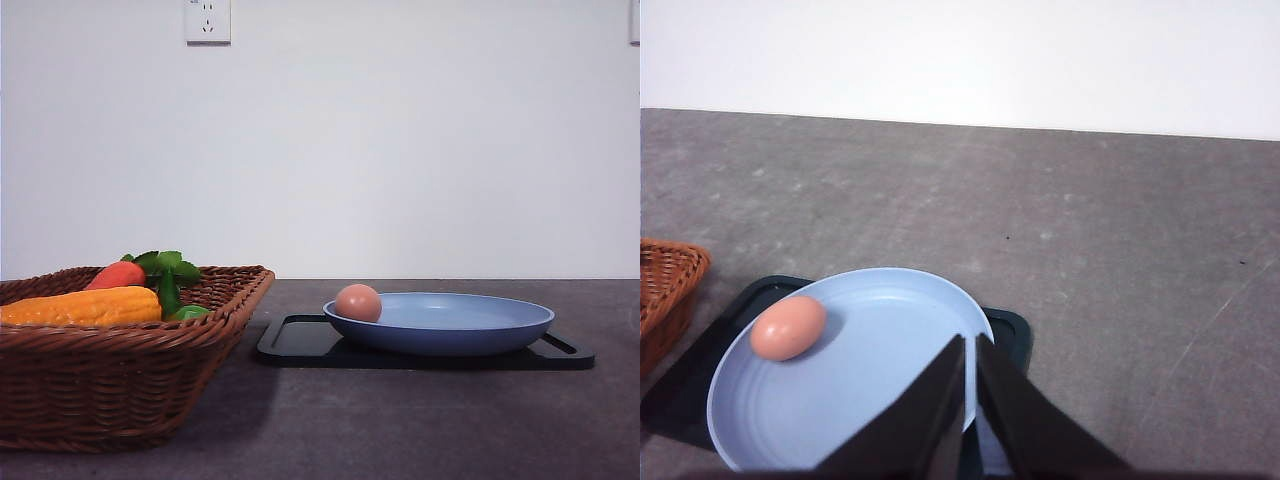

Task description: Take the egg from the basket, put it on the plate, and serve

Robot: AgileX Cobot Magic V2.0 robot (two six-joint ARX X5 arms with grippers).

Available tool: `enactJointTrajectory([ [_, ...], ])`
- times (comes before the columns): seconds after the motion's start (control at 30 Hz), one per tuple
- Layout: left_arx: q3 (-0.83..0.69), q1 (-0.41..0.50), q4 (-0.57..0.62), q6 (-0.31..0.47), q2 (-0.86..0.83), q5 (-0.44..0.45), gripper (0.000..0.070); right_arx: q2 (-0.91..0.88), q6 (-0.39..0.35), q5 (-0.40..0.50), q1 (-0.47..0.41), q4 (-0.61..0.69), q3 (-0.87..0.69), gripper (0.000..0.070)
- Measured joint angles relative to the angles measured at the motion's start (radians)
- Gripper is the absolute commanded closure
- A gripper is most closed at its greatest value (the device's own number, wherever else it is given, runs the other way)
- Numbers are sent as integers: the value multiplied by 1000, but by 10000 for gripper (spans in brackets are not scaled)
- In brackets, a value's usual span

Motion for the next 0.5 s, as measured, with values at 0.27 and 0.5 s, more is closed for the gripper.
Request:
enactJointTrajectory([
  [0.27,0,-4,-18,0,-23,0,700,0,0,0,0,1,0,700],
  [0.5,-1,64,-73,18,-278,3,700,1,0,0,0,1,0,700],
])
